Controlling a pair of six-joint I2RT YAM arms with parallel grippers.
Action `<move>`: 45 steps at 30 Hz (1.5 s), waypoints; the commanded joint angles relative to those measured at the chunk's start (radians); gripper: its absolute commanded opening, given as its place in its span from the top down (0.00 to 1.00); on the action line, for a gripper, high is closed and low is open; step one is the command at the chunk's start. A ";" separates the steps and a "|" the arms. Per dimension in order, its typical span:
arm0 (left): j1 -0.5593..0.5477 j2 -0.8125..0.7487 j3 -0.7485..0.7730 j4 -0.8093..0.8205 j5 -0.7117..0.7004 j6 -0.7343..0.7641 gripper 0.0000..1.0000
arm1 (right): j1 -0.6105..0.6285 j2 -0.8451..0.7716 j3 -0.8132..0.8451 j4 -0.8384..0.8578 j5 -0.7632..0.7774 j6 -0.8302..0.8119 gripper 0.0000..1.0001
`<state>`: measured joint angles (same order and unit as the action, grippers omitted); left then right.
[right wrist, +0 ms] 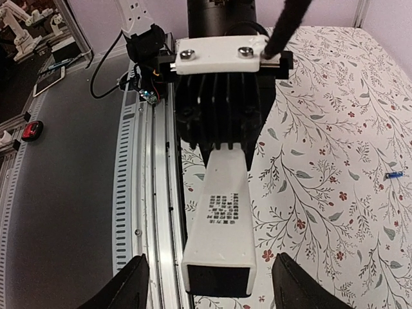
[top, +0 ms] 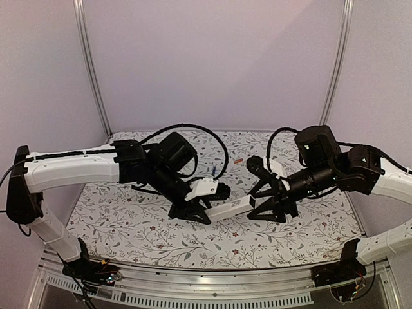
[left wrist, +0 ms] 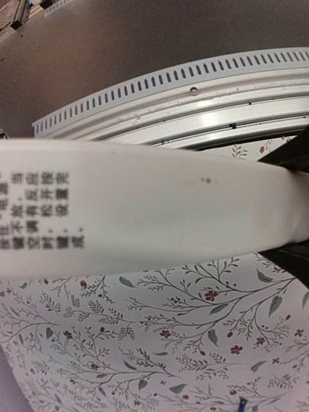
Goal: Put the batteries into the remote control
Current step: Pass from the left arm to the right
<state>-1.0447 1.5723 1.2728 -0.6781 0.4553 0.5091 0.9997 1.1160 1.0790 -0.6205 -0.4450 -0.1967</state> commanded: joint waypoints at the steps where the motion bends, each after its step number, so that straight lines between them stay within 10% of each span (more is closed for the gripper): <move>1: -0.042 0.004 0.059 -0.039 -0.004 0.045 0.95 | 0.071 0.000 -0.022 -0.018 0.119 -0.062 0.34; 17: -0.060 0.000 0.079 -0.038 -0.033 0.046 0.96 | 0.096 0.004 -0.017 0.027 0.135 -0.087 0.55; 29: -0.060 -0.008 0.055 0.021 -0.117 0.007 0.91 | 0.097 -0.003 -0.028 0.039 0.146 -0.077 0.90; 33: -0.055 -0.040 0.028 0.076 -0.211 -0.048 0.63 | 0.098 -0.017 -0.044 0.063 0.168 -0.067 0.97; 36: -0.037 -0.105 -0.026 0.145 -0.266 -0.105 0.06 | 0.098 -0.033 -0.058 0.088 0.207 -0.062 1.00; 45: 0.109 -0.432 -0.287 0.604 -0.421 -0.475 0.01 | 0.097 -0.140 -0.161 0.305 0.396 -0.050 1.00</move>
<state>-1.0119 1.2530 1.0878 -0.3683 0.1707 0.2886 1.0931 1.0355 0.9459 -0.4782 -0.1570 -0.2626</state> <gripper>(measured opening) 0.995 0.285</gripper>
